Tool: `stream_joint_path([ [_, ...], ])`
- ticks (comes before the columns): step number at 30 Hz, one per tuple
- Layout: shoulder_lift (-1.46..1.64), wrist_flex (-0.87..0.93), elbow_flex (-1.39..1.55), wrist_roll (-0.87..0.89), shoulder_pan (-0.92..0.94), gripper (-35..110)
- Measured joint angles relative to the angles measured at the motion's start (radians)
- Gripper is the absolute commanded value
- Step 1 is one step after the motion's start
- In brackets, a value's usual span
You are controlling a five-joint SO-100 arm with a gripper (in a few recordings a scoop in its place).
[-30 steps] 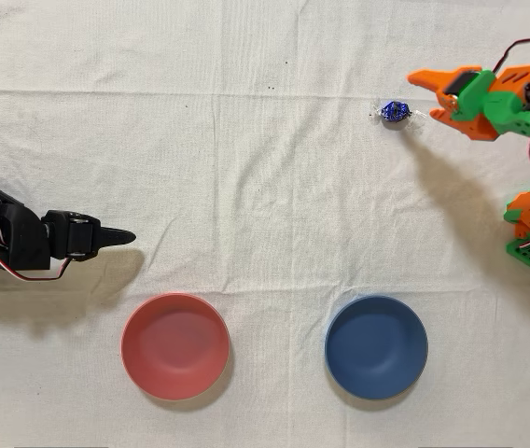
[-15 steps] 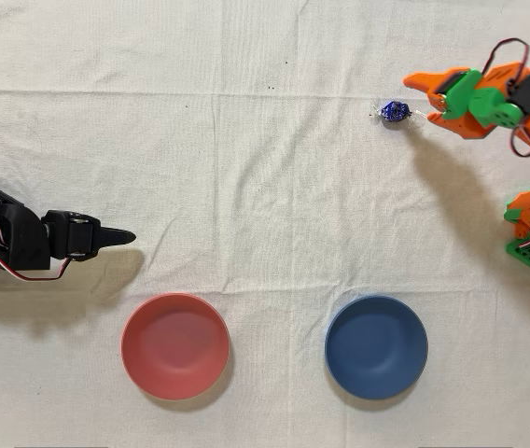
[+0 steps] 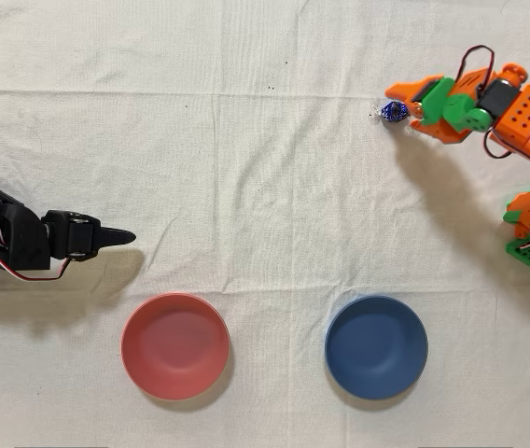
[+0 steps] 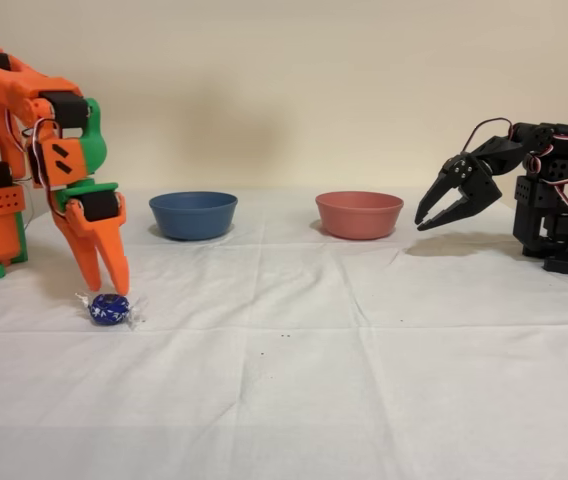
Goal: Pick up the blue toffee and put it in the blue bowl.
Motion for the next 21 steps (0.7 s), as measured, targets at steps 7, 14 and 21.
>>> stream_joint_path([
  [7,-0.055,-0.018,-0.028,0.015,-0.014,39],
  [14,-0.101,-0.031,-0.055,-0.011,-0.008,39],
  [21,-0.144,-0.034,-0.075,-0.032,-0.006,34],
])
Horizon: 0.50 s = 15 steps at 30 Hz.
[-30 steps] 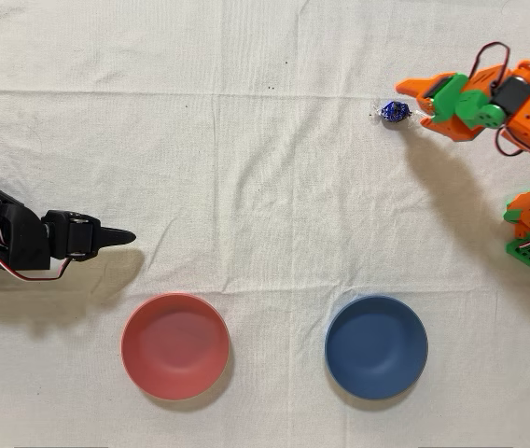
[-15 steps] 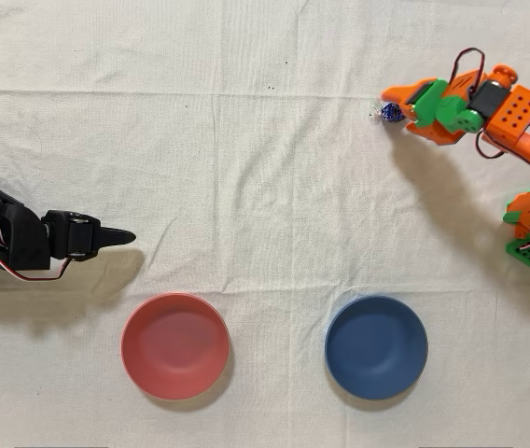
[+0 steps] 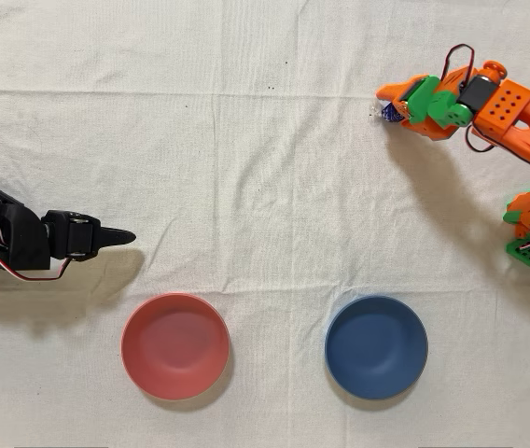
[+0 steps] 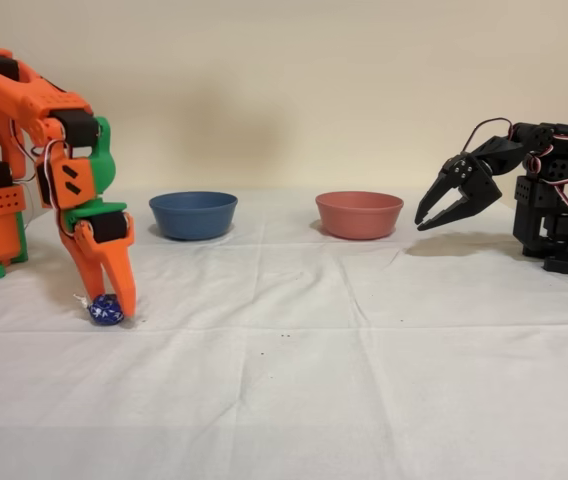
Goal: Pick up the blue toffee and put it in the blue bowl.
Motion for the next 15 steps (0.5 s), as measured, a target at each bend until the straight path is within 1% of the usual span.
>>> stream_joint_path([
  [8,-0.021,0.000,-0.015,-0.012,0.009,27],
  [12,-0.029,0.000,-0.015,-0.009,0.025,17],
  [15,-0.029,-0.005,-0.015,-0.018,0.018,15],
])
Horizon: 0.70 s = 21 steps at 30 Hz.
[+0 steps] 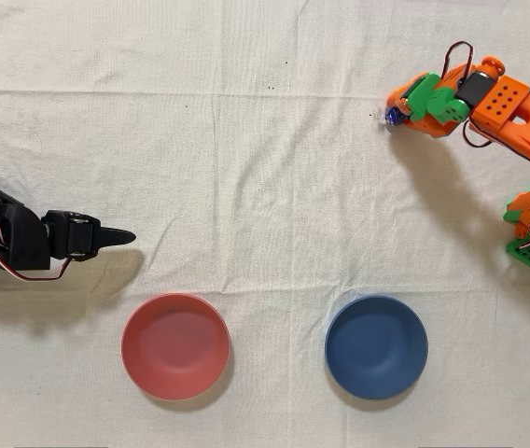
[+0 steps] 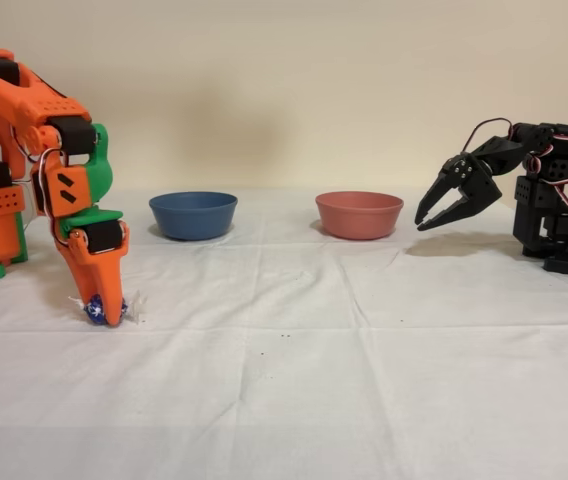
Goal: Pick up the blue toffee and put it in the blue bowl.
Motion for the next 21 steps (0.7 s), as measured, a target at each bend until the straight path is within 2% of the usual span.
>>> stream_joint_path([
  [5,0.000,-0.012,0.000,-0.017,0.003,11],
  [21,0.008,-0.014,0.002,-0.092,0.038,12],
])
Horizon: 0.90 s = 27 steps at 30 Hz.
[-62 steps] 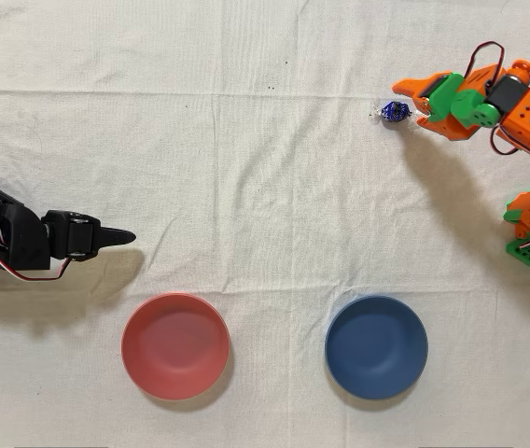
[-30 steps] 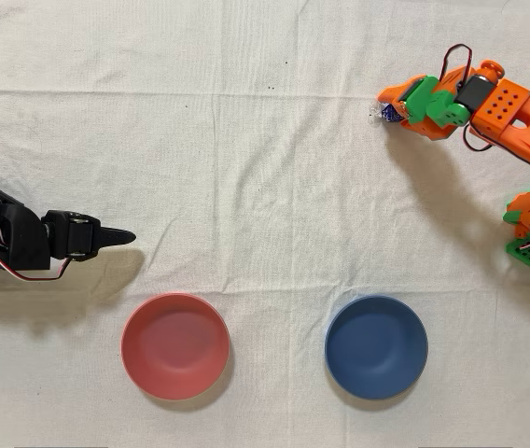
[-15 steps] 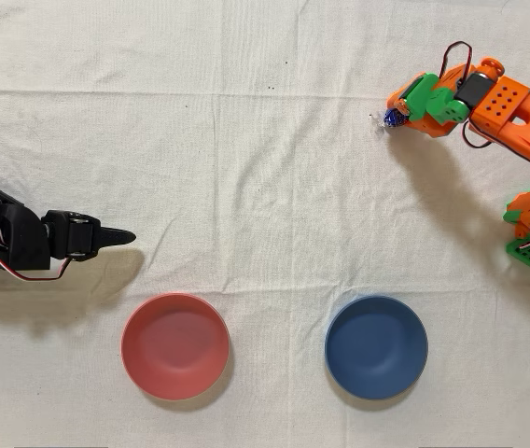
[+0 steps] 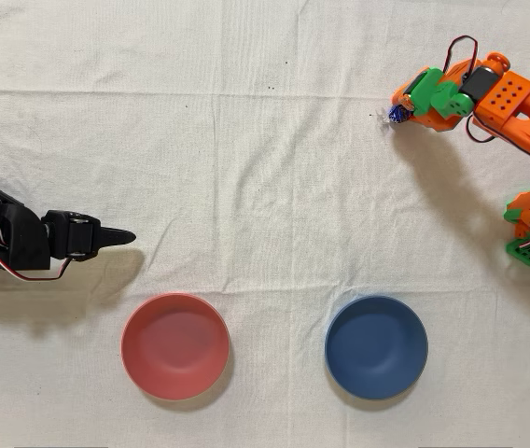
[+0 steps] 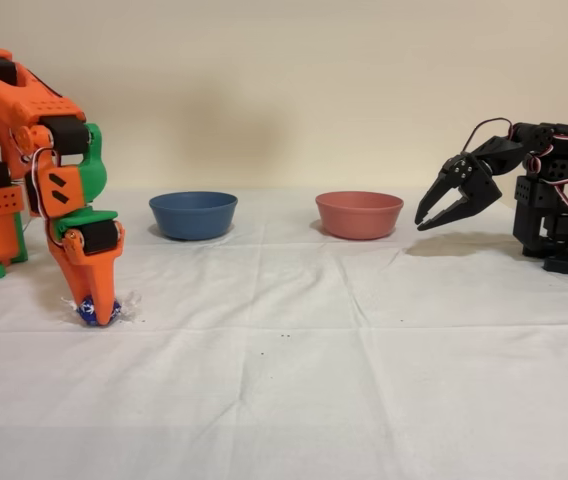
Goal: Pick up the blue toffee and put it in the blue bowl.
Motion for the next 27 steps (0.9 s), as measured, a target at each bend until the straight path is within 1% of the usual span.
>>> stream_joint_path([
  [7,0.141,0.012,0.035,-0.054,-0.040,12],
  [17,0.356,0.127,0.041,-0.084,-0.175,13],
  [23,0.451,0.195,0.000,-0.084,-0.318,13],
  [27,0.502,0.209,-0.017,-0.084,-0.436,13],
])
